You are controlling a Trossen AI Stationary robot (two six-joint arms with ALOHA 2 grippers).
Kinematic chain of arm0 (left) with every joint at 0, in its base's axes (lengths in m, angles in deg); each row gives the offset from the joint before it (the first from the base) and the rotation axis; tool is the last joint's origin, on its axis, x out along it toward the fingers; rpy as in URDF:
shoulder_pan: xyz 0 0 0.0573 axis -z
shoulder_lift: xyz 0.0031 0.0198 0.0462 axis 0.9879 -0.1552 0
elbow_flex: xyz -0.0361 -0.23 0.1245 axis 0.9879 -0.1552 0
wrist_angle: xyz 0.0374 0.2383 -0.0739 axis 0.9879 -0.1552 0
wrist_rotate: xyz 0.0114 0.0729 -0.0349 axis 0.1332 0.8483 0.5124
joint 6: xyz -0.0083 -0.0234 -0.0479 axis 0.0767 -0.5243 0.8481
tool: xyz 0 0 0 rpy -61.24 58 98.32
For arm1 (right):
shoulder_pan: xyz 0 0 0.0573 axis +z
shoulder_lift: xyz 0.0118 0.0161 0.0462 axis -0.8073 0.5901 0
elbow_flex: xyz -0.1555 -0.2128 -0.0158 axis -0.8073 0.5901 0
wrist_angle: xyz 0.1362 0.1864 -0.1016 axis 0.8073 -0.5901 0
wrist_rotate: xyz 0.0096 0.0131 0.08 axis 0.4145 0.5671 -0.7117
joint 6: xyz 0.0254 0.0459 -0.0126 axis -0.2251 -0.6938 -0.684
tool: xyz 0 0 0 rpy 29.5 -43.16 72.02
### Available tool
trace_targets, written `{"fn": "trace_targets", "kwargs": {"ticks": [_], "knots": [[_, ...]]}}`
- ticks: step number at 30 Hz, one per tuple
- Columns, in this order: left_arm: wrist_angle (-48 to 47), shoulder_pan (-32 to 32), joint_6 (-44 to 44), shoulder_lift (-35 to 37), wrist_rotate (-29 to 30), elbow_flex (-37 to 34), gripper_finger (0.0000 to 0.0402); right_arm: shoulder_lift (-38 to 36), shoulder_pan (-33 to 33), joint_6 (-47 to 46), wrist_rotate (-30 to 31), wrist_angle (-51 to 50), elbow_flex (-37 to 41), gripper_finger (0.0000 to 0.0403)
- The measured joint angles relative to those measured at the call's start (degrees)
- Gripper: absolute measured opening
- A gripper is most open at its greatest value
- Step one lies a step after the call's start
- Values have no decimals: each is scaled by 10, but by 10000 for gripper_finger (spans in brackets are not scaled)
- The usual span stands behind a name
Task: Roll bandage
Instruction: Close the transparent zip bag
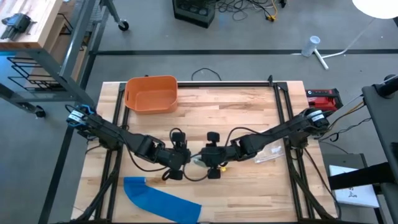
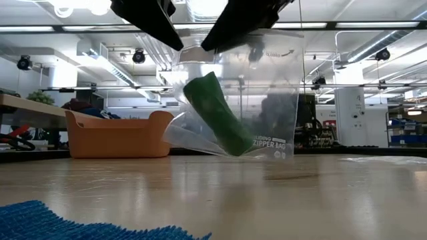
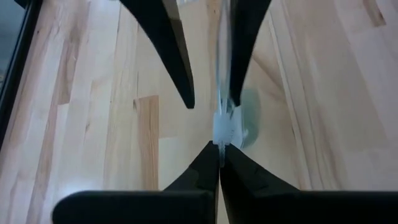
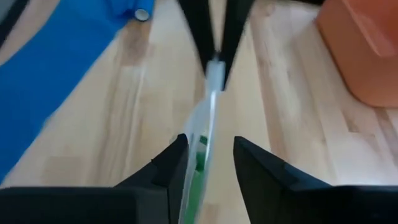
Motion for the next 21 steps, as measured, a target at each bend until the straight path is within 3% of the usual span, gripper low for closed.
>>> {"fn": "trace_targets", "kwargs": {"ticks": [14, 21], "knots": [[4, 1, 7, 0, -14, 0, 0, 2, -2, 20, -1, 32, 0, 7], [5, 1, 9, 0, -14, 0, 6, 2, -2, 25, -5, 27, 0, 2]]}}
